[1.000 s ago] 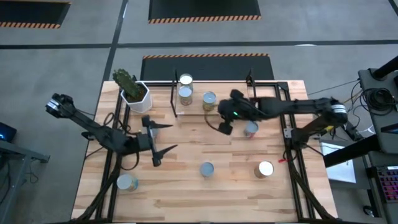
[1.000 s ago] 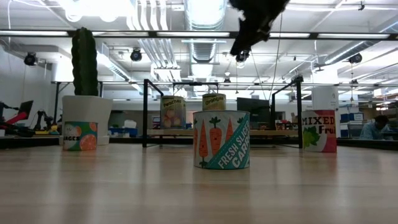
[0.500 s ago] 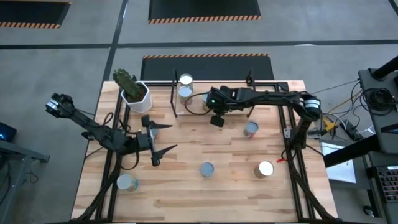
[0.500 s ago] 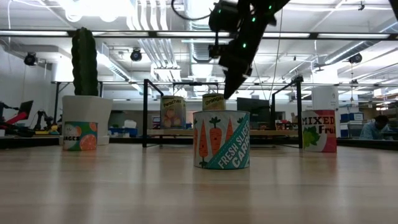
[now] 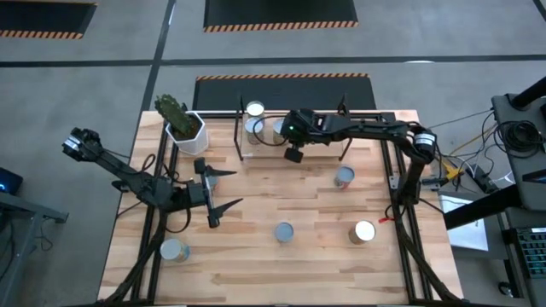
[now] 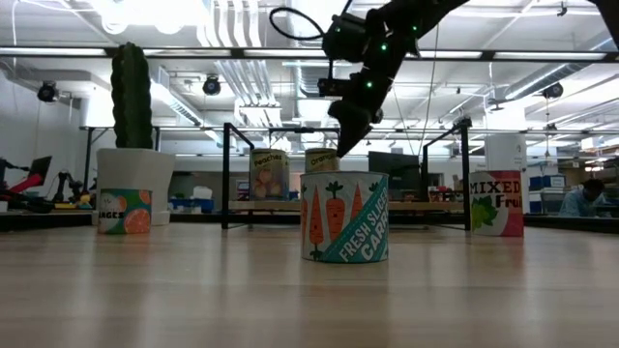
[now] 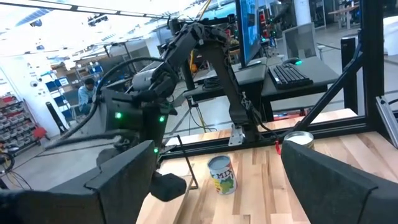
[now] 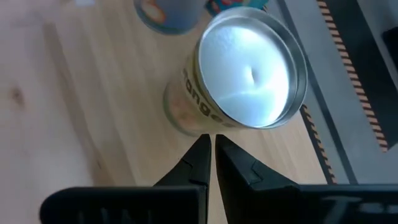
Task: Pick and place cans onto a shelf
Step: Put the large canned oranges on the shelf
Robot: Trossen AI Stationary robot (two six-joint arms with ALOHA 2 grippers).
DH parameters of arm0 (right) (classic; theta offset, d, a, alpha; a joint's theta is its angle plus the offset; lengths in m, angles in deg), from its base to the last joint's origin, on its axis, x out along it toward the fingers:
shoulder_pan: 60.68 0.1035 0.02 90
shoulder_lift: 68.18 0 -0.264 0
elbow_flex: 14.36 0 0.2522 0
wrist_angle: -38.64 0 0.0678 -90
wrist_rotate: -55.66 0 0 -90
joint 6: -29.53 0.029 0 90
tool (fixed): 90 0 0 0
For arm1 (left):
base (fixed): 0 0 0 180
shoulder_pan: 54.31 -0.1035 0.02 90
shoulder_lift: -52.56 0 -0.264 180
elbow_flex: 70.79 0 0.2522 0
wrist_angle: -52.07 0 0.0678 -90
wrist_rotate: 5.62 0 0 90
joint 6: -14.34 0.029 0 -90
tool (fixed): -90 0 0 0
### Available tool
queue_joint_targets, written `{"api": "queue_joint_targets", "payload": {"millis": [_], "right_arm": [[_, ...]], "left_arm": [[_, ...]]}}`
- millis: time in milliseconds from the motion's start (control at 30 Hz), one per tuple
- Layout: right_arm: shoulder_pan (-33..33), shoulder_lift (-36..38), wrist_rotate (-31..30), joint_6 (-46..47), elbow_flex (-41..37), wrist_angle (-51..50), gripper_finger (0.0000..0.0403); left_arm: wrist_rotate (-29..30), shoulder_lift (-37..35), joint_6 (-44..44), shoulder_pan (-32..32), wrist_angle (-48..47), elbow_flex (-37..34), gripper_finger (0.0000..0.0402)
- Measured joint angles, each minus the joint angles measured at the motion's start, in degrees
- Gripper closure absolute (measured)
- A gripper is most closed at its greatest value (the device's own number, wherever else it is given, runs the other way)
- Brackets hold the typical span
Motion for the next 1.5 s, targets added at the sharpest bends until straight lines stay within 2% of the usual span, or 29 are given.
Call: {"api": "queue_joint_targets", "payload": {"millis": [133, 267, 533, 967, 1500], "right_arm": [[0.29, 2.22, 2.65, -1.08, 0.0, 0.34, 0.039], [-0.66, 4.51, 4.48, -1.87, 0.0, 4.82, 0.039], [-5.2, 1.97, 11.65, -3.75, -0.02, 17.0, 0.039], [-5.9, -2.66, 11.47, -2.78, -0.15, 15.66, 0.039], [-6.53, -6.02, 8.05, -3.16, -0.04, 22.53, 0.039]], "left_arm": [[0.0, 0.0, 0.05, 0.0, -0.02, 0.0, 0.0071], [0.01, 0.0, 0.1, 0.0, -0.03, 0.0, 0.0071], [0.01, 0.02, 0.25, -0.07, -0.02, 0.0, 0.0071], [0.01, 0.04, 0.17, -0.07, -0.41, 0.01, 0.0071], [0.01, 0.04, 0.07, -0.07, -0.42, 0.02, 0.0071]]}}
